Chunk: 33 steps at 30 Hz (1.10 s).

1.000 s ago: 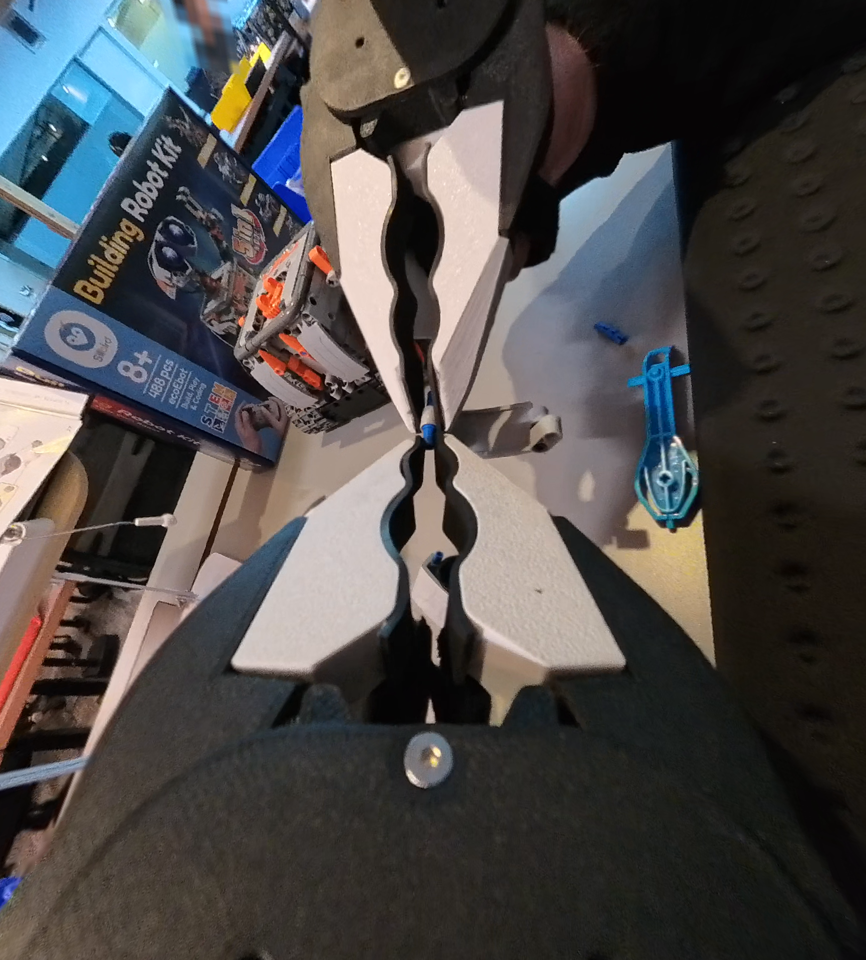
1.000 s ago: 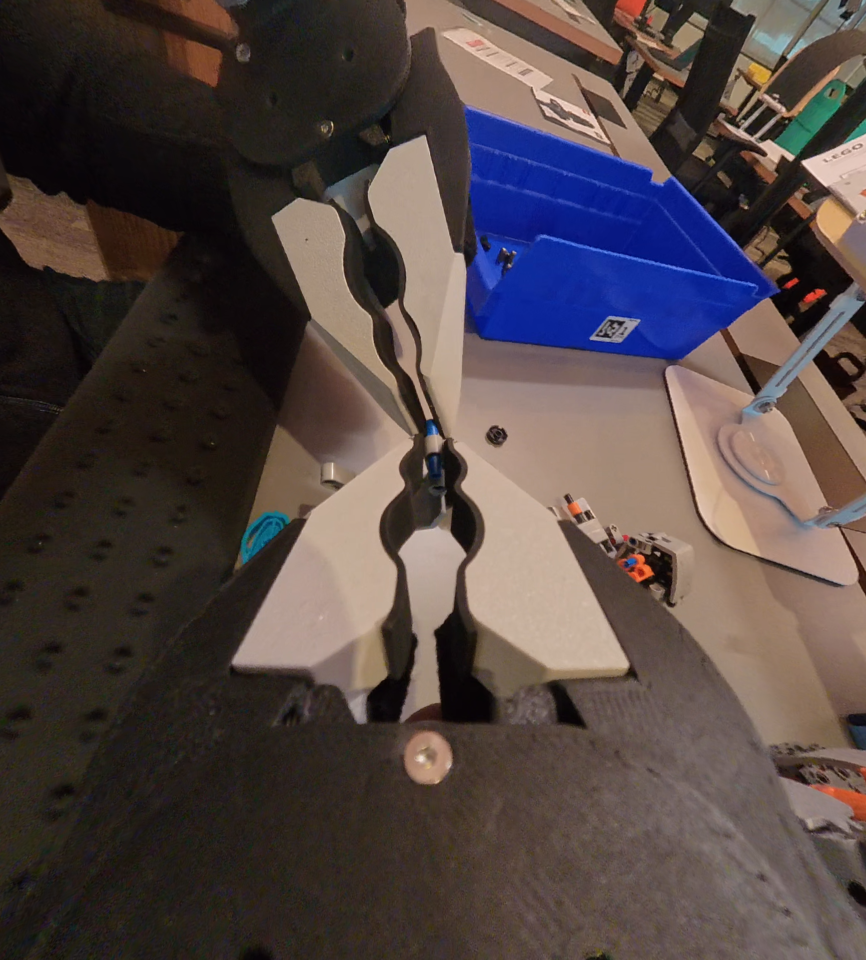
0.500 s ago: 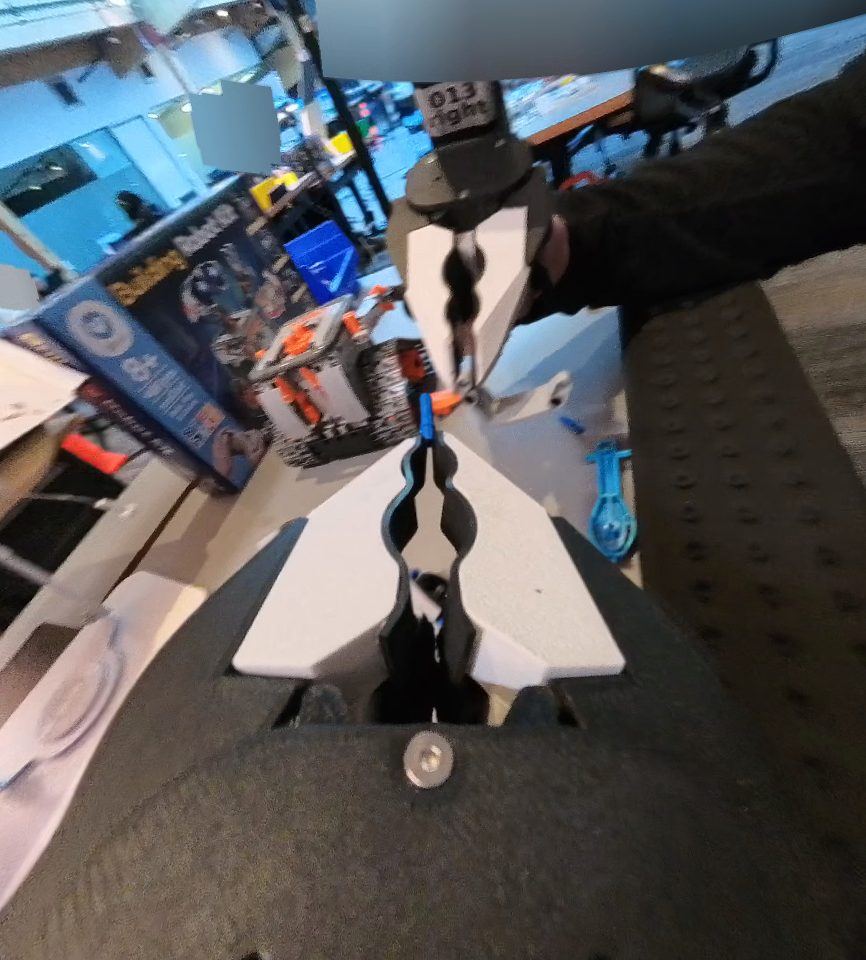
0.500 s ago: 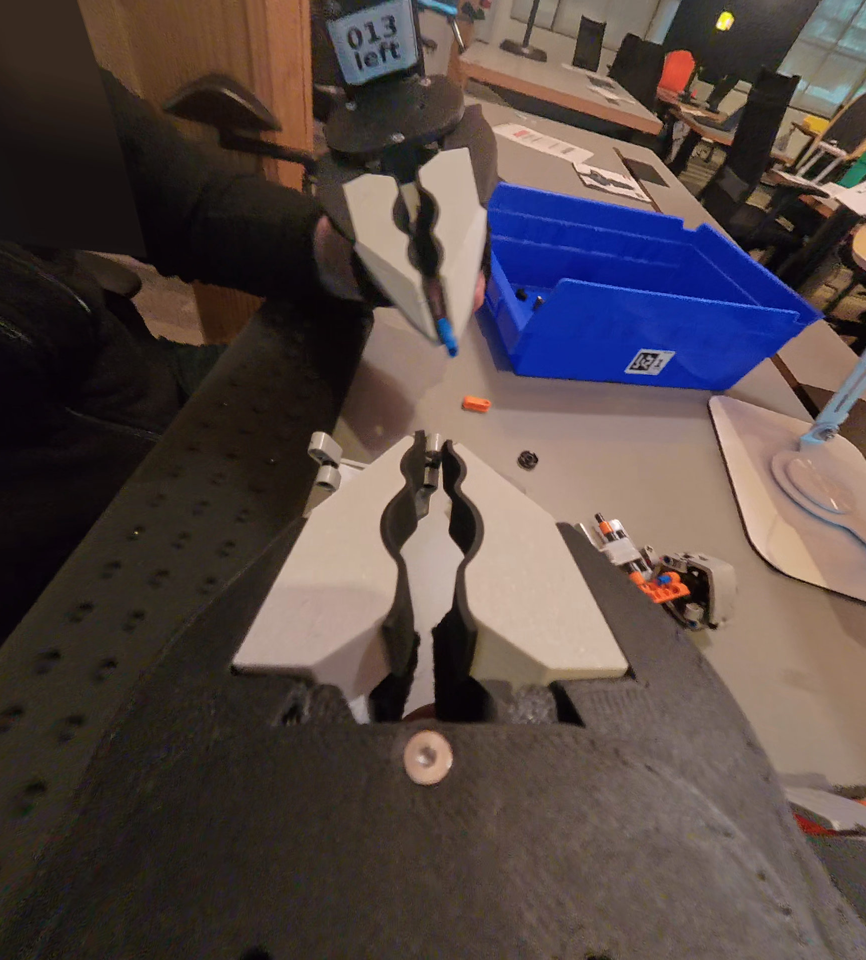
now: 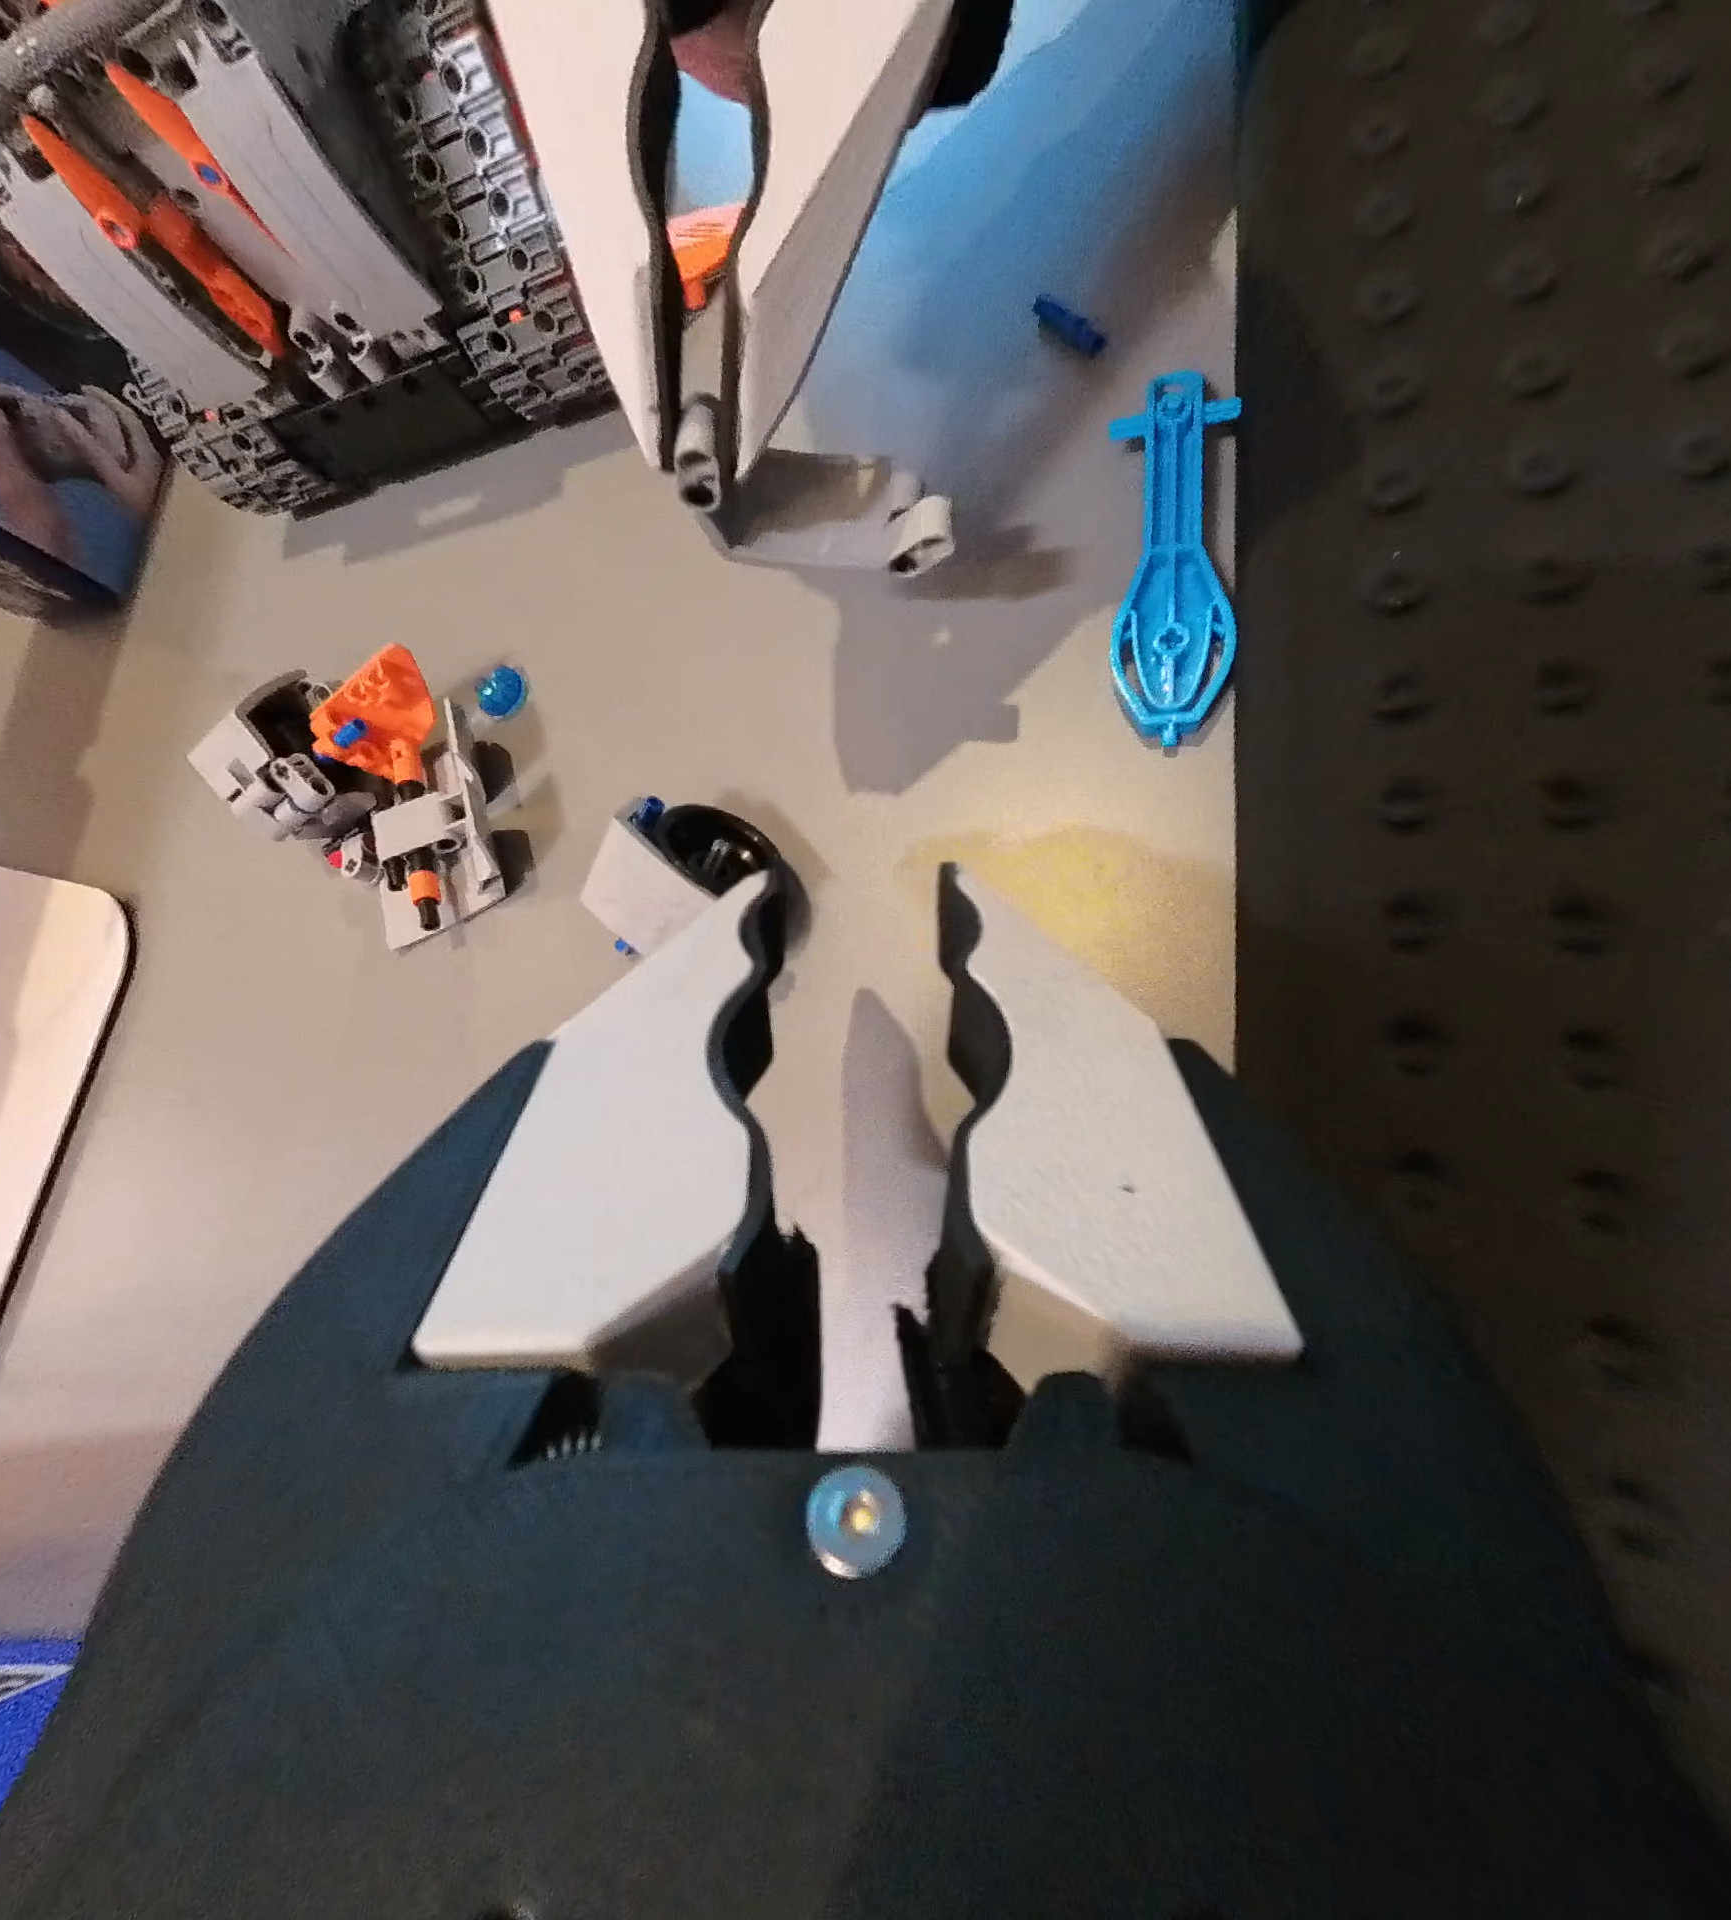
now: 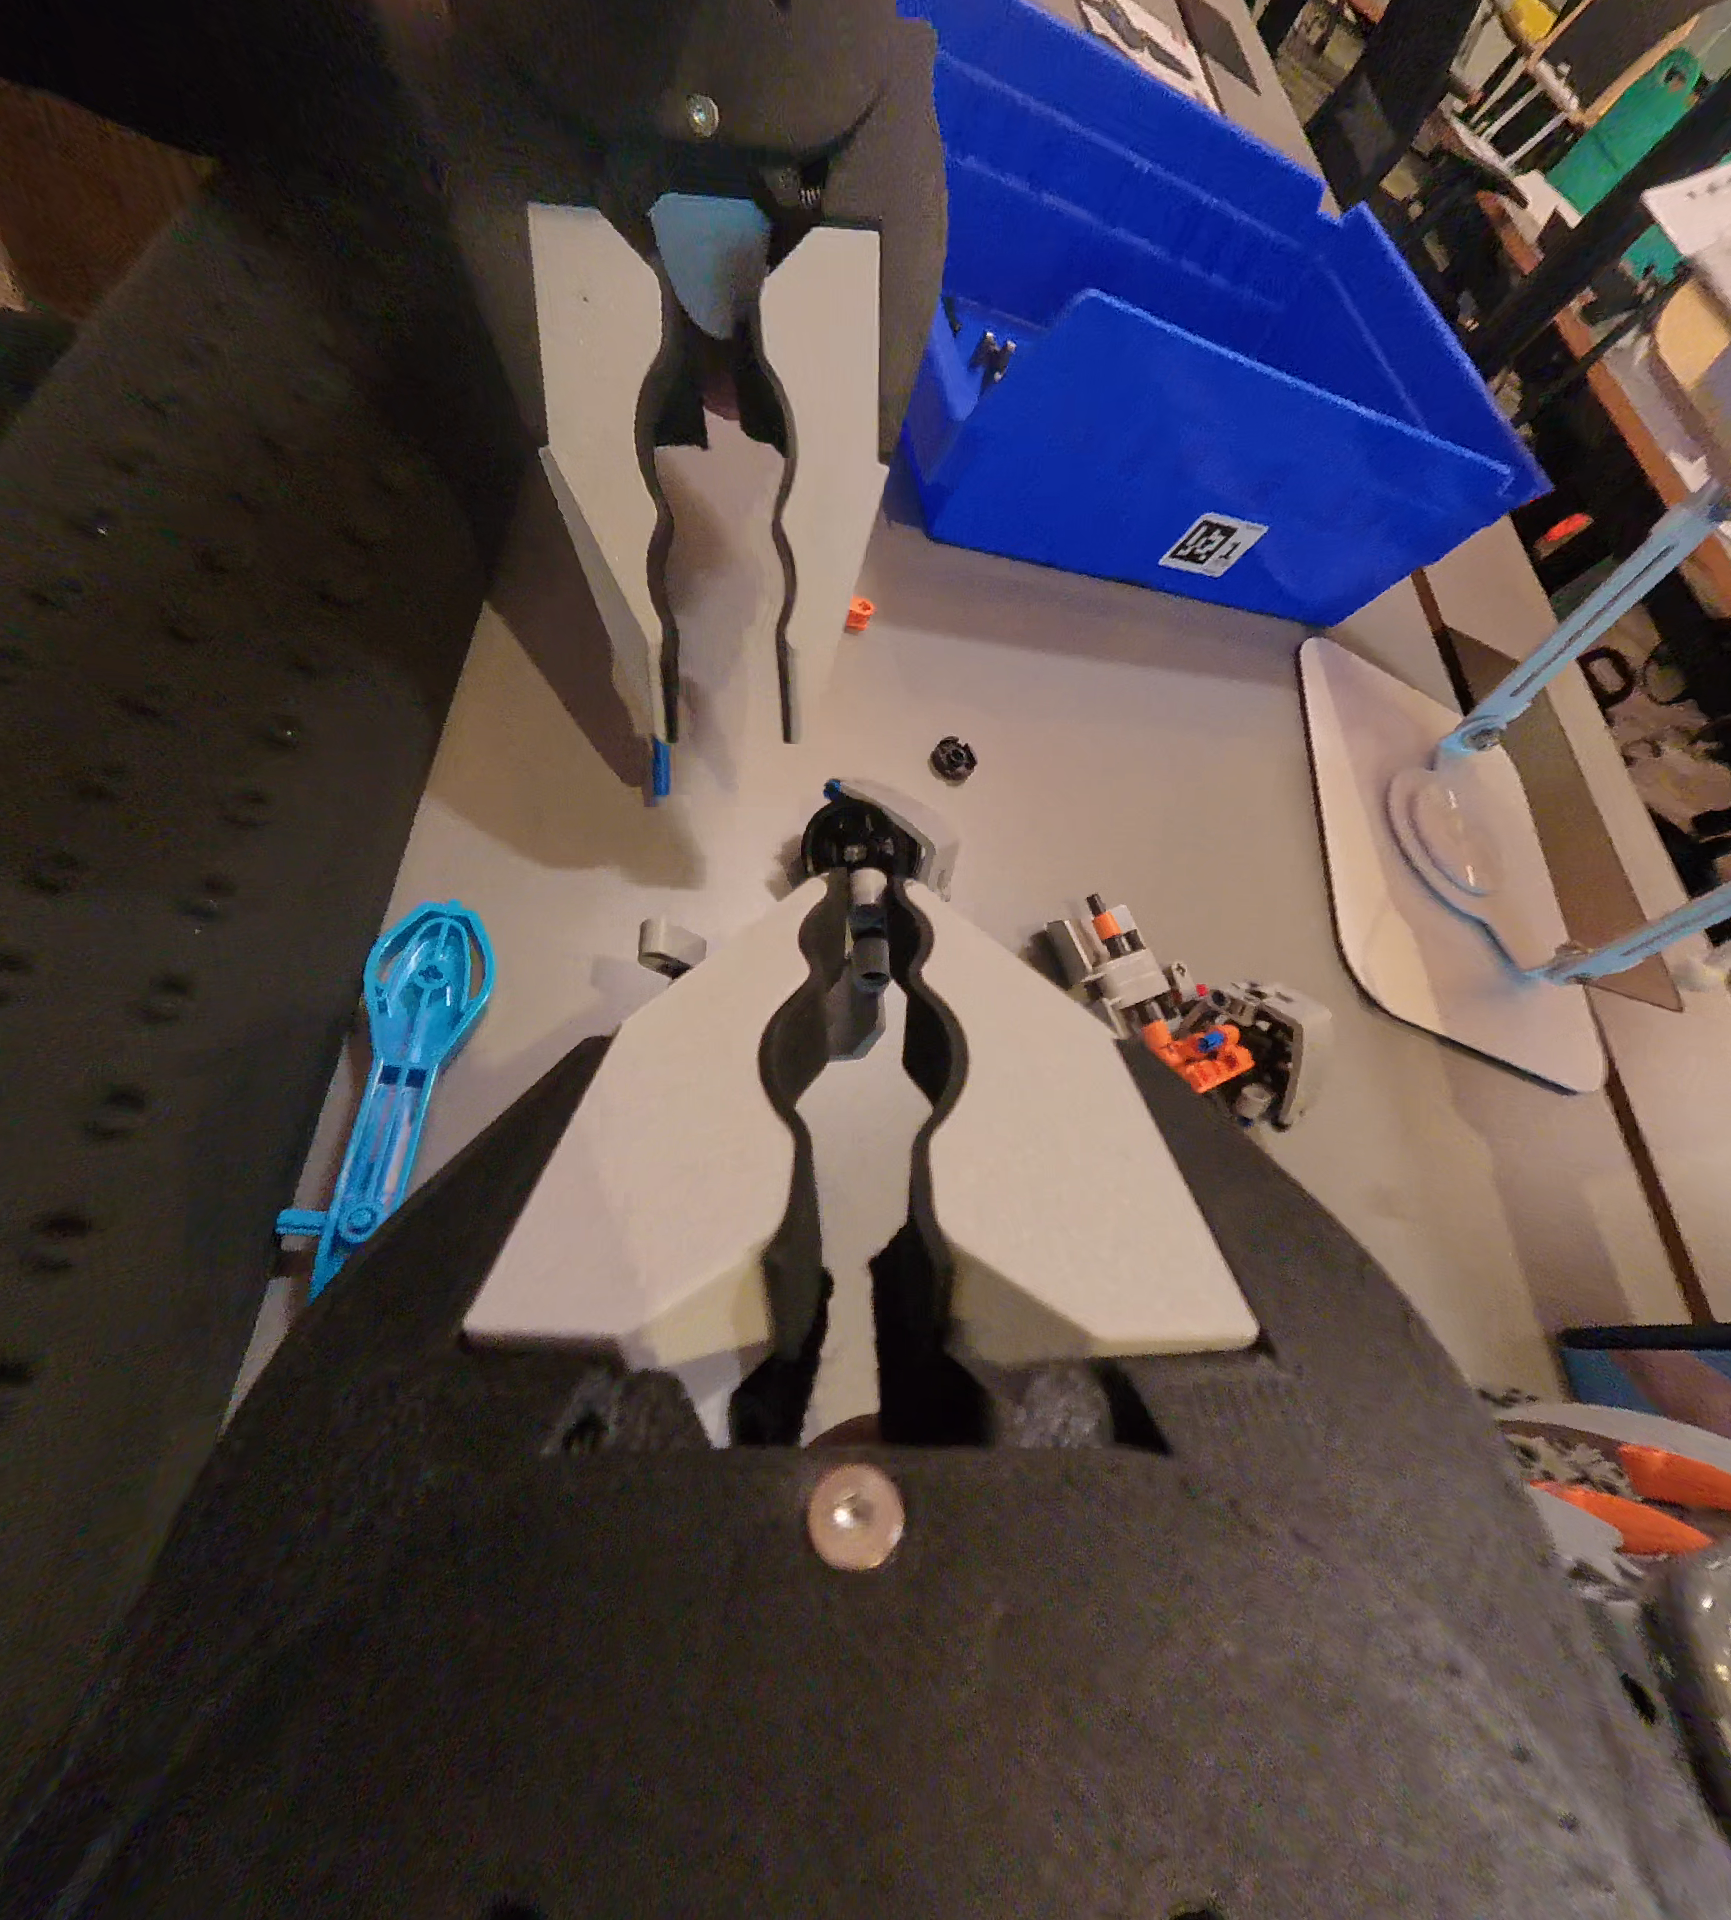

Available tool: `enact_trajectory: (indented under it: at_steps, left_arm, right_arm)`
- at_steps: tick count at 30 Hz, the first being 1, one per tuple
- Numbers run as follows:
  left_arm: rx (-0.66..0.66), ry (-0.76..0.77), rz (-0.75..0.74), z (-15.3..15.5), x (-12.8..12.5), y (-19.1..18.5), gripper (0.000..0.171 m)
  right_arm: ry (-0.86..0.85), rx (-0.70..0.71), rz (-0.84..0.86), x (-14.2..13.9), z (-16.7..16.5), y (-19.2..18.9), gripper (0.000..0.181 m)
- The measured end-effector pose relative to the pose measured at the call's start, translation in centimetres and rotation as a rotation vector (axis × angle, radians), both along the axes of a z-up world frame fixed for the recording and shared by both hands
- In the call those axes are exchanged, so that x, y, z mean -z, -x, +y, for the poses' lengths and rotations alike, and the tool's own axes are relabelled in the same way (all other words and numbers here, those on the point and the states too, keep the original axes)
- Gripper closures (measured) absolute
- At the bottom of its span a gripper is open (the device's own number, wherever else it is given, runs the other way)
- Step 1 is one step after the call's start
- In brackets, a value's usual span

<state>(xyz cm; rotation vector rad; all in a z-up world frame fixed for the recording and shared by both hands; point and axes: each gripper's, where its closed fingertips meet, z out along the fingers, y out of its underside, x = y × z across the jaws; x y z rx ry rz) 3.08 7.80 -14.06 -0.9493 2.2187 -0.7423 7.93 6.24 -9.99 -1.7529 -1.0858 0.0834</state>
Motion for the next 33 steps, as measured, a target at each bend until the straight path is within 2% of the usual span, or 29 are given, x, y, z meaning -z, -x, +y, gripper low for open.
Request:
enact_trajectory:
  at_steps: [5, 9, 13, 20, 23, 26, 28, 31, 33]
  left_arm:
    - [-0.06, 0.058, -0.061, 1.0, -1.8, -1.0, 0.132]
    - [-0.041, 0.216, -0.054, -0.3, -2.6, -2.5, 0.132]
    - [0.013, 0.39, 0.011, -2.2, -2.4, -3.5, 0.135]
    - [0.132, 0.587, 0.01, -4.5, -4.0, -3.8, 0.171]
    - [0.13, 0.584, -0.018, -4.4, -4.1, -4.1, 0.168]
    - [0.099, 0.563, -0.079, -3.5, -4.8, -4.4, 0.148]
    - [0.1, 0.603, -0.089, -3.5, -5.3, -4.3, 0.143]
    - [0.162, 0.668, -0.093, -4.4, -6.1, -4.0, 0.145]
    - [0.211, 0.708, -0.086, -5.1, -6.5, -3.6, 0.155]
  right_arm:
    - [-0.163, 0.013, -0.207, -0.1, 0.4, 0.9, 0.177]
    - [-0.305, 0.024, -0.312, -1.0, 0.6, 1.9, 0.177]
    - [-0.377, 0.021, -0.272, -2.5, 0.3, 2.6, 0.176]
    - [-0.423, -0.016, -0.26, -3.3, -0.3, 3.7, 0.175]
    - [-0.418, -0.013, -0.242, -3.5, -0.4, 3.6, 0.175]
    - [-0.415, -0.011, -0.154, -4.4, -0.5, 3.7, 0.175]
    - [-0.418, -0.007, -0.093, -5.2, -0.6, 3.5, 0.175]
    - [-0.417, -0.029, -0.016, -5.8, -0.9, 3.9, 0.175]
    - [-0.42, -0.051, 0.017, -6.1, -1.2, 4.3, 0.175]
